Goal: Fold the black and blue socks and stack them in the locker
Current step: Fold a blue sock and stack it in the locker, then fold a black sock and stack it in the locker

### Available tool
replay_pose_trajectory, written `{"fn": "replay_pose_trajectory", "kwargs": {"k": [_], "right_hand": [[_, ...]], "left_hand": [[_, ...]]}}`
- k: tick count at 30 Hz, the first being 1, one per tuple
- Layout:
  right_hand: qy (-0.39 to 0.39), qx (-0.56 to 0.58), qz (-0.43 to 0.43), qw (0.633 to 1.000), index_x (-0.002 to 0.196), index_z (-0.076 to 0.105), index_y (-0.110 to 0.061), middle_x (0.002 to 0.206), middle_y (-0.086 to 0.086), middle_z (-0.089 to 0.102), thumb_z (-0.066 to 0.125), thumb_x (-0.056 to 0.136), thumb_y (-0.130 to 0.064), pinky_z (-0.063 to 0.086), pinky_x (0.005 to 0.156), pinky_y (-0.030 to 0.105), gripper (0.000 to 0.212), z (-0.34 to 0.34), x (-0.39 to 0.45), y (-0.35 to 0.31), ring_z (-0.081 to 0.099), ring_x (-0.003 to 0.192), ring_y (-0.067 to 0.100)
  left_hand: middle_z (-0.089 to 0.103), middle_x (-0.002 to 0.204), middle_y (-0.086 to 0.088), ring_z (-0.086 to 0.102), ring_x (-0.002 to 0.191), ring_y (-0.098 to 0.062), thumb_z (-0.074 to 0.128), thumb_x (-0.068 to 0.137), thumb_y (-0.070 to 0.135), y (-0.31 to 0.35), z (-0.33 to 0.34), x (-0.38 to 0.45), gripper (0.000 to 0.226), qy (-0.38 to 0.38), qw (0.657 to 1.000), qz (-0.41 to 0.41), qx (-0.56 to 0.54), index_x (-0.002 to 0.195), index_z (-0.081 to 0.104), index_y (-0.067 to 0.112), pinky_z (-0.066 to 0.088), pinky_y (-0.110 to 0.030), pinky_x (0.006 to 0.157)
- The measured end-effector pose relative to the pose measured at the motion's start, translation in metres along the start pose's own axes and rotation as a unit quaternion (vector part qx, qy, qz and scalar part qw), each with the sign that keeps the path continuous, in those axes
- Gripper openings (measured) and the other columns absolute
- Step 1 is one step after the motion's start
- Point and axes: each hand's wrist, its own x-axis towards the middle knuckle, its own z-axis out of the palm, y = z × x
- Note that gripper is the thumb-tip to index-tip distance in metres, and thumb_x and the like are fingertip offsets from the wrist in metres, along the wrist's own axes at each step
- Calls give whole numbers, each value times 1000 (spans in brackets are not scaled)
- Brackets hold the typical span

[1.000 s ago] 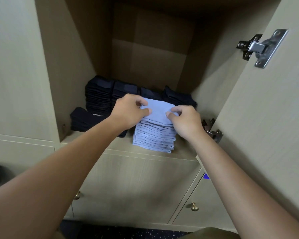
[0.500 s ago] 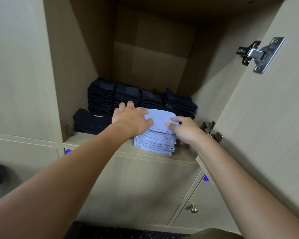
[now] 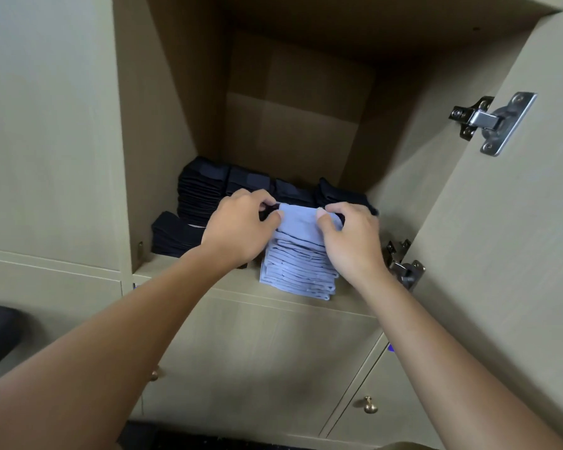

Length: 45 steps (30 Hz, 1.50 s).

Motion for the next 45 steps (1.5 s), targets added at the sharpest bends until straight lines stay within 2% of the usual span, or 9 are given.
{"fn": "replay_pose_trajectory", "kwargs": {"k": [3,5,8,12,20,26,31,36,45], "right_hand": [[22,11,-71,997,106,70,-23,114,-6,64,56,100,-33,37,103,37,18,5,-7,-9,47,116,17],[29,18,-118,992,102,69,-22,100,-9,66,58,99,-27,41,96,37,13,10,-15,-16,51,104,15],[25,1,-180,983,101,69,-20,87,-13,61,60,97,-23,44,89,37,10,21,-23,-24,51,94,15],[7,27,-232,972,97,66,-20,79,-16,56,62,96,-20,43,83,33,4,31,-31,-37,50,84,14],[-139,66,-289,945,95,60,-27,83,-14,53,61,96,-26,40,67,26,2,62,-64,-66,51,79,7],[-225,90,-302,922,98,60,-31,86,-16,56,58,95,-35,43,69,26,5,89,-85,-91,53,79,3],[-291,78,-329,895,104,60,-33,93,-15,59,57,96,-47,48,74,31,16,111,-97,-118,55,80,3],[-339,65,-354,869,110,59,-35,98,-17,61,55,96,-54,48,75,28,24,133,-110,-147,54,81,-4],[-391,31,-382,837,117,59,-32,102,-15,63,53,97,-56,51,84,36,31,174,-135,-198,59,89,9]], "left_hand": [[68,96,12,62,90,-11,62,97,40,0,-20,-7,19,4,1000,-7,-24,111,66,28,54,-36,85],[67,83,11,63,81,-11,62,96,39,-1,-32,-13,11,10,1000,-6,-19,96,66,28,55,-37,80],[66,76,9,61,75,-12,62,95,38,-5,-47,-23,16,2,1000,13,23,86,61,26,55,-39,76],[66,75,7,60,74,-11,61,96,38,-14,-69,-36,16,-20,993,47,107,87,60,25,54,-38,72],[67,79,8,58,74,-11,60,97,37,-51,-113,-65,14,-89,977,22,193,88,62,25,48,-33,69],[69,89,10,52,70,2,62,95,40,-85,-151,-93,12,-111,964,-36,239,93,66,29,48,-32,76],[63,89,12,57,83,-14,64,95,42,-111,-178,-112,17,-99,959,-97,246,98,69,27,41,-28,78],[65,98,7,57,92,-15,64,96,39,-137,-213,-129,18,-89,954,-156,241,103,71,23,39,-26,79],[68,95,5,62,91,-18,67,94,35,-191,-291,-190,15,-96,927,-243,269,99,71,21,49,-34,87]]}}
